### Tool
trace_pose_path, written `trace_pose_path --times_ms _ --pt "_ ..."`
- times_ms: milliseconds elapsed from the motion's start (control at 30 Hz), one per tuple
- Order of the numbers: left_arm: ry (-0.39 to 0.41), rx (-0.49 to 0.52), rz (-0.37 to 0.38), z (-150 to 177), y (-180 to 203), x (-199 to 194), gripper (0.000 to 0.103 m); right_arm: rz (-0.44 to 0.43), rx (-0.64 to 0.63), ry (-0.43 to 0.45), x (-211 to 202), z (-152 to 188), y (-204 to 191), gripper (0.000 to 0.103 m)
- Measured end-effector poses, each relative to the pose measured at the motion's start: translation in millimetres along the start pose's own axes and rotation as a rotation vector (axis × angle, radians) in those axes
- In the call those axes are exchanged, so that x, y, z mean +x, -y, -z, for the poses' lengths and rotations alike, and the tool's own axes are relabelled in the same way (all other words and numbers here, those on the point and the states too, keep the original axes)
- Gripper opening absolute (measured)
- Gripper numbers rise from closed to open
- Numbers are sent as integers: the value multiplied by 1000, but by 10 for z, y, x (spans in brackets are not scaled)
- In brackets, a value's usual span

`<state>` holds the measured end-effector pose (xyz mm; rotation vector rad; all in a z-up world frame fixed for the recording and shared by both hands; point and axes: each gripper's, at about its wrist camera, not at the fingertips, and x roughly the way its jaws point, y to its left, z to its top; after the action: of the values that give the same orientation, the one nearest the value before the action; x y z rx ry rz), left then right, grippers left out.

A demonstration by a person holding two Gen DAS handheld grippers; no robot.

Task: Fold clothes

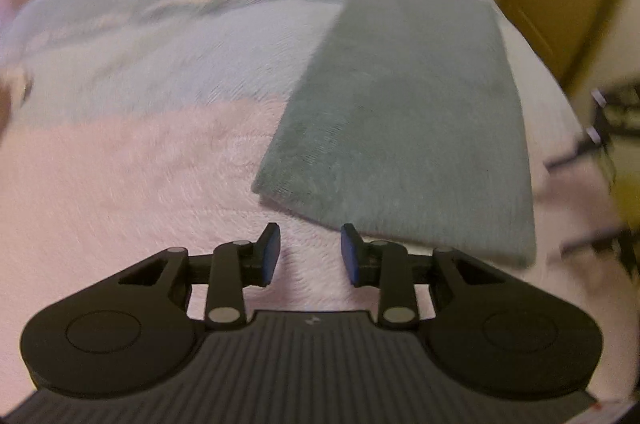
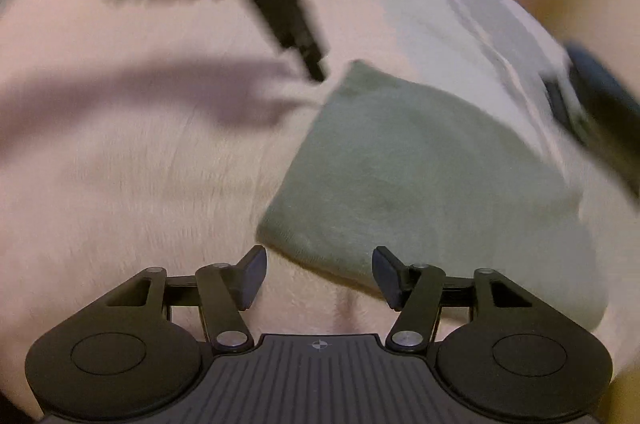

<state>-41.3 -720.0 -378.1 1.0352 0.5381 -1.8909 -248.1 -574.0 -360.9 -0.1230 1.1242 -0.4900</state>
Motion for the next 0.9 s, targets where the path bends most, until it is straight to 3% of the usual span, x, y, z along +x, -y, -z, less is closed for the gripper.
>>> trace_pose_path --times_ms 167,200,300,367,467,600,700,833,900 --pt "2 195 11 182 150 -7 31 86 -324 20 366 47 -390 56" --pt "7 234 4 217 186 -1 33 99 -350 39 393 59 -417 49" --pt "32 389 -35 276 331 4 56 66 -231 68 268 3 -247 23" --pt "80 537 -87 311 455 -40 77 52 -115 94 76 -50 -58 16" --pt "142 743 -154 308 578 -32 84 25 53 113 -166 -133 276 14" --pt "161 955 -186 250 618 175 84 -8 182 140 -385 -221 597 14" --pt "168 1074 -198 236 576 378 81 -25 197 150 -479 -236 711 14" --pt "158 1151 -222 209 518 545 44 -40 227 161 -579 -209 798 13" --pt "174 1185 -216 227 500 547 37 -46 247 160 -617 -213 819 12"
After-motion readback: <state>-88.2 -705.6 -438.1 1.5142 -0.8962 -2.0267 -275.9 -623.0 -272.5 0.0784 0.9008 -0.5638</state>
